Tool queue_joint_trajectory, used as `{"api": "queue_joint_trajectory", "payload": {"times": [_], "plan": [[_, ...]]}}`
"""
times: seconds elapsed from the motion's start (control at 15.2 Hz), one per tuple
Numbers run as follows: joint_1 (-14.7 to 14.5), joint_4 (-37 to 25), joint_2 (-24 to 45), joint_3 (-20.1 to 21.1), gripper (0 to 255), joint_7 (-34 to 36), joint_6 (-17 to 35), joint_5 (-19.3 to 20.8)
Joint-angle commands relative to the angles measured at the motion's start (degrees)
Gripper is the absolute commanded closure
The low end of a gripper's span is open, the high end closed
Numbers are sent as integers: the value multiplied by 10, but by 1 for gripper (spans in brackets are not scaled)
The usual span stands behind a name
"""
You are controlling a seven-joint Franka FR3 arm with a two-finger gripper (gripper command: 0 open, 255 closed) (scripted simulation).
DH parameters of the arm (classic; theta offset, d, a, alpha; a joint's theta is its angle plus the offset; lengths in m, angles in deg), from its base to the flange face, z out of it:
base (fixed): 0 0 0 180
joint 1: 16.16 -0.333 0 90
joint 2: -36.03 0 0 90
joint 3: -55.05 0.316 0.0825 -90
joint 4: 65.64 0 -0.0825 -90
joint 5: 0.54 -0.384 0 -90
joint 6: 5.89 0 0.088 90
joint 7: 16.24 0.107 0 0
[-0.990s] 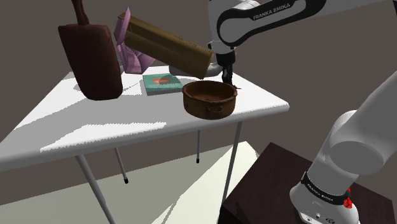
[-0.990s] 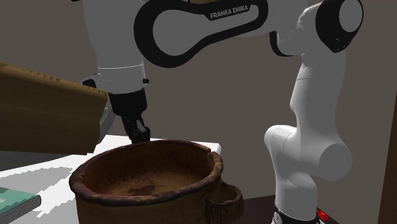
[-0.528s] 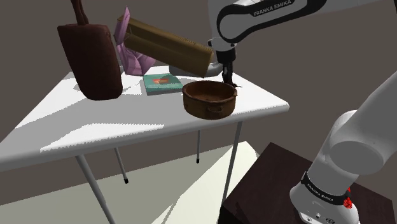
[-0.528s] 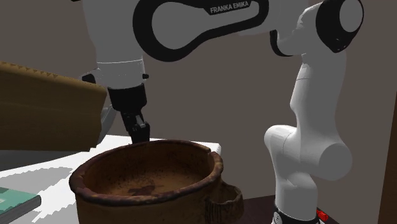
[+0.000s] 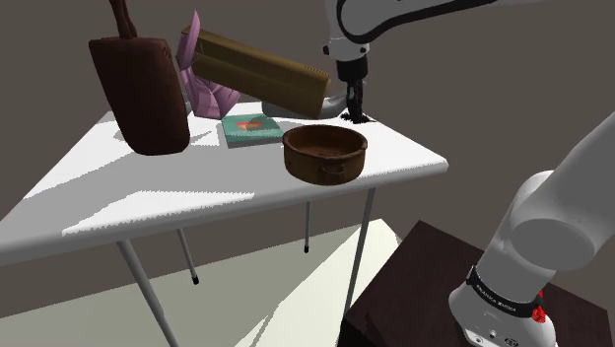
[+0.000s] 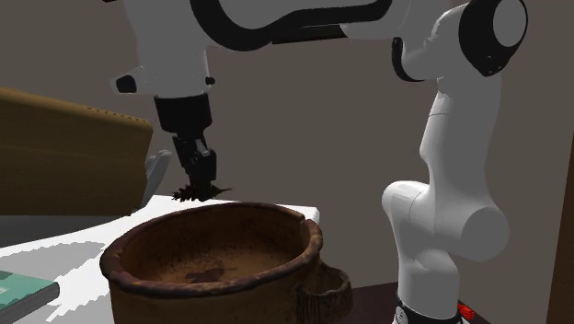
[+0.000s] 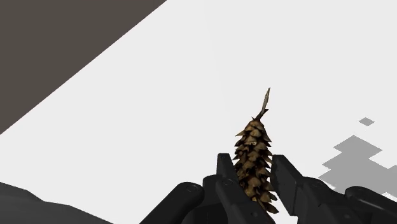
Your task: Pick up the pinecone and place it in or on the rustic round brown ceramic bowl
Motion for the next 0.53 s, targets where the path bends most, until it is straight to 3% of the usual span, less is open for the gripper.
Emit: {"api": "queue_joint_trajectory", "payload": {"times": [0.0, 0.46], "plan": [[0, -18, 2, 0, 255, -4, -15, 0], [0, -77, 8, 2, 255, -16, -67, 0]]}}
